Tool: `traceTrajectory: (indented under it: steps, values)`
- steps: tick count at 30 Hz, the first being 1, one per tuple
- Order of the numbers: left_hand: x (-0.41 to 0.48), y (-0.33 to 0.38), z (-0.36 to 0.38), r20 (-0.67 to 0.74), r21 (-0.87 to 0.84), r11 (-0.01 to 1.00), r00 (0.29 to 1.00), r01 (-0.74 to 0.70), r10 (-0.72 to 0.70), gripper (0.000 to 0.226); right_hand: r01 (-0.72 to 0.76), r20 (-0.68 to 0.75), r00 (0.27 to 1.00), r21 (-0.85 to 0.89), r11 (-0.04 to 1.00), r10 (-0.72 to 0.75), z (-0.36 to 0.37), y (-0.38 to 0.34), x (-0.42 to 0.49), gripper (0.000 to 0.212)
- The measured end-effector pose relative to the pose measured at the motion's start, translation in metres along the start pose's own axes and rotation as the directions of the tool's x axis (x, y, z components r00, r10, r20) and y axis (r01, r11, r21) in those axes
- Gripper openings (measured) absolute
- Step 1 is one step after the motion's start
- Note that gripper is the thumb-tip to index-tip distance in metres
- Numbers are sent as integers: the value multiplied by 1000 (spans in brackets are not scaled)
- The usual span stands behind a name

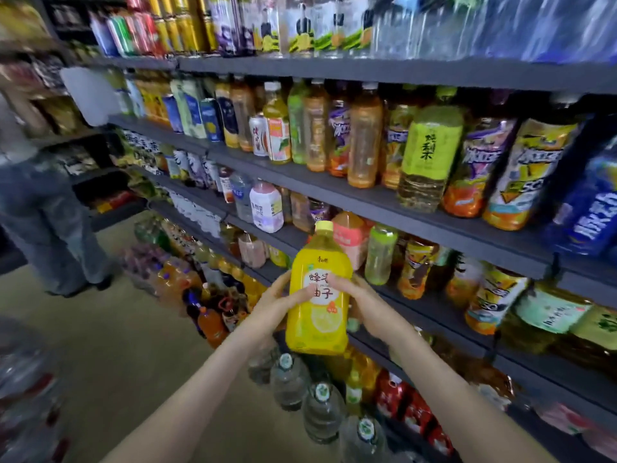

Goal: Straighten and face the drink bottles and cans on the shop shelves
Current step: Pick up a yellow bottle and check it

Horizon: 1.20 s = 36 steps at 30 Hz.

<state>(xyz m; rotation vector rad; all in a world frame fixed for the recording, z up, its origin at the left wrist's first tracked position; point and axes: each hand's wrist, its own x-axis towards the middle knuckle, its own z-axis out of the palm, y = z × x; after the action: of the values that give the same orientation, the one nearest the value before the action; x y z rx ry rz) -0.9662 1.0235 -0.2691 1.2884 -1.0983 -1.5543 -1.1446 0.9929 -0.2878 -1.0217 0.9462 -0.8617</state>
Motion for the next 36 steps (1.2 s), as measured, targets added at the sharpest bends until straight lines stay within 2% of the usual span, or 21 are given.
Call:
traceTrajectory:
  steps: [2, 4, 9, 11, 14, 16, 18, 21, 25, 30, 33, 36]
  values:
    - [23, 14, -30, 3, 34, 999, 1000, -6, 6, 85, 20, -1, 1000, -7, 1000, -20, 17, -11, 29, 66]
    - [41, 24, -57, 43, 81, 997, 999, -8, 5, 86, 40, 11, 999, 0, 999, -40, 32, -18, 53, 60]
    - [89, 48, -114, 173, 156, 984, 984, -80, 52, 51, 85, -38, 996, 11, 996, -84, 60, -19, 103, 69]
    - [107, 56, -133, 218, 149, 985, 974, -90, 56, 49, 115, -97, 989, 30, 993, -111, 77, -20, 118, 68]
    - [129, 69, -160, 290, 169, 981, 956, -100, 48, 52, 144, -205, 970, 61, 988, -128, 102, -24, 131, 75]
    - [141, 75, -176, 351, 206, 971, 935, -124, 45, 64, 147, -240, 960, 0, 989, -142, 116, -27, 132, 80]
    - [150, 76, -186, 420, 233, 964, 907, -130, 20, 72, 133, -263, 954, -52, 990, -142, 128, -25, 130, 68]
    - [155, 69, -191, 476, 268, 955, 879, -123, -20, 63, 117, -352, 928, -42, 992, -124, 142, -16, 121, 48]
    - [158, 46, -185, 598, 391, 910, 790, -137, -138, 74, 53, -512, 858, -4, 999, -47, 152, 14, 99, 50]
    - [143, 18, -174, 688, 500, 841, 684, -204, -243, 83, 46, -562, 827, 107, 993, 22, 158, 54, 65, 53]
    - [132, 2, -177, 677, 509, 843, 686, -174, -267, 92, 24, -561, 826, 131, 991, 54, 161, 71, 54, 65]
    - [119, -8, -186, 631, 498, 859, 729, -117, -267, 101, -32, -549, 831, 107, 994, 86, 166, 76, 50, 62]
